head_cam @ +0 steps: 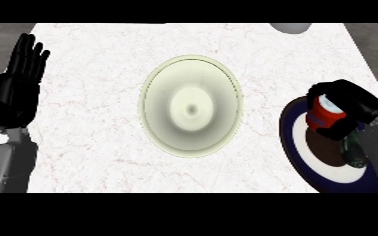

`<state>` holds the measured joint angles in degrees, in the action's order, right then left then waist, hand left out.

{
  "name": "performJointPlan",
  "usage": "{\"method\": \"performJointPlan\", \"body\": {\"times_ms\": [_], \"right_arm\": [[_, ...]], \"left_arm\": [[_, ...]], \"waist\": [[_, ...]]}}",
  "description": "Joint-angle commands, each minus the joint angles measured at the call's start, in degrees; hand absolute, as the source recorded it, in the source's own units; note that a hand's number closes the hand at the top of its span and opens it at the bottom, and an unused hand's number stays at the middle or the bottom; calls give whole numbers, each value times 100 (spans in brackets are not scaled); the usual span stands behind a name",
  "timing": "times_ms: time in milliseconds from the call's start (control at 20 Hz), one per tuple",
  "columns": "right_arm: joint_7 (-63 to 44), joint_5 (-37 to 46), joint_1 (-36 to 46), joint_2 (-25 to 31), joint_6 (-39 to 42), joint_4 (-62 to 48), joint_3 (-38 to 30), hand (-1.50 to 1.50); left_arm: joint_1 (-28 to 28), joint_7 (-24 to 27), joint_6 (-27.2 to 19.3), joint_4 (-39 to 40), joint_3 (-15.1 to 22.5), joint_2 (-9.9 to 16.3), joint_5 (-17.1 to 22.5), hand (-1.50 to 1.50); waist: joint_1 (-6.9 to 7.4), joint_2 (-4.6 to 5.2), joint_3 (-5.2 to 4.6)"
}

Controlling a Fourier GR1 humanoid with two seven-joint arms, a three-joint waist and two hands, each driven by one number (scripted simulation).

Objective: Pick the can from the plate and place it in the bowl

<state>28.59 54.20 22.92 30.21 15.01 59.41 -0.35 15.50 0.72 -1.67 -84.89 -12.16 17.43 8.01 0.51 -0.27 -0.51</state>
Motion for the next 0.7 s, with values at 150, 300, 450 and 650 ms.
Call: {"method": "performJointPlan", "body": {"times_ms": [150, 300, 450, 650], "right_arm": [[1160, 613, 1181, 1240, -157, -2042, -24, 150], [1330, 751, 1759, 1262, -429, -2696, -62, 150], [1686, 804, 1980, 1379, -840, -3258, -176, 150], [1753, 722, 2495, 1414, -1364, -3651, -473, 150]], "left_arm": [[93, 230, 185, 139, 177, -105, -11, 0], [396, 89, -58, 92, 304, -240, -149, 0], [168, -33, 159, -157, 226, -97, 26, 0], [238, 5, 4, -21, 301, -241, -94, 0]], "waist": [[376, 213, 75], [469, 243, 87], [537, 211, 91], [376, 180, 82]]}}
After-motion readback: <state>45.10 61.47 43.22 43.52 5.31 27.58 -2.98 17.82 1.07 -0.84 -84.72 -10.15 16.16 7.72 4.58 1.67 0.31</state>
